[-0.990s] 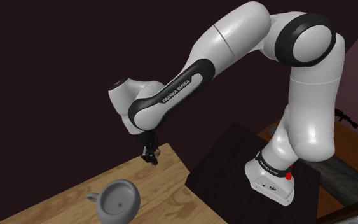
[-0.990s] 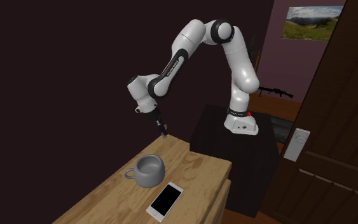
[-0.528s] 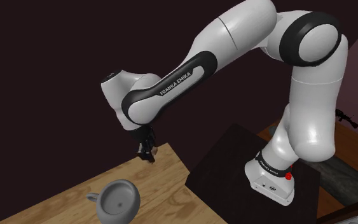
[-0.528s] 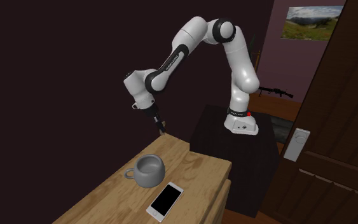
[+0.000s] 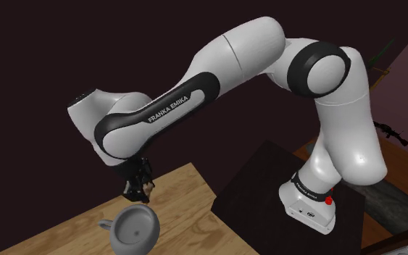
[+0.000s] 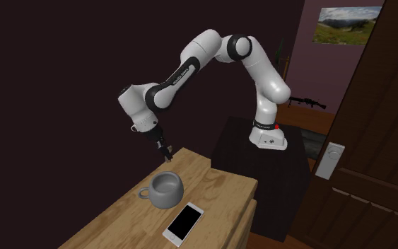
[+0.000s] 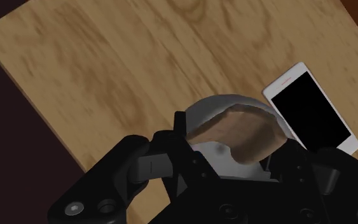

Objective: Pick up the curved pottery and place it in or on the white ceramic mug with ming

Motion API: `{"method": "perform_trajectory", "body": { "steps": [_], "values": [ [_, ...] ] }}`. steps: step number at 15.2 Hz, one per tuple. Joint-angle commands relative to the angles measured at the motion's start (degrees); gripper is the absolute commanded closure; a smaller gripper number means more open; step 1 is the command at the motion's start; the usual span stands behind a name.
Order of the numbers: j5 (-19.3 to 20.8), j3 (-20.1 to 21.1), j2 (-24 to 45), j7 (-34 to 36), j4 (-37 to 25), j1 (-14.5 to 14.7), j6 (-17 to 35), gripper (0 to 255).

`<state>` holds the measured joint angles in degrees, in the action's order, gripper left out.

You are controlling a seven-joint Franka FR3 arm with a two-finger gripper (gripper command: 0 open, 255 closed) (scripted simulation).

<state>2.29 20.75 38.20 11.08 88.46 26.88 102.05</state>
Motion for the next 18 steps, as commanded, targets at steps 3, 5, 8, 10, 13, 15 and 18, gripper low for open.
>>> {"method": "perform_trajectory", "body": {
  "steps": [3,5,8,10,13,15,18],
  "values": [
    [1.1,-0.2,9.0,3.2,-15.4,4.9,-6.0,255],
    [1.7,-0.4,14.5,4.5,-25.2,7.7,-10.0,255],
    [1.9,-0.7,16.5,4.6,-27.3,8.4,-10.0,255],
    [2.0,-0.8,17.2,4.4,-26.9,8.5,-8.9,255],
    [2.2,-1.0,18.4,4.3,-26.7,8.6,-7.6,255],
    [2.4,-1.1,19.2,4.2,-26.6,8.7,-6.7,255],
    [2.6,-1.3,20.5,4.0,-26.6,8.8,-5.4,255]
  ]
}}
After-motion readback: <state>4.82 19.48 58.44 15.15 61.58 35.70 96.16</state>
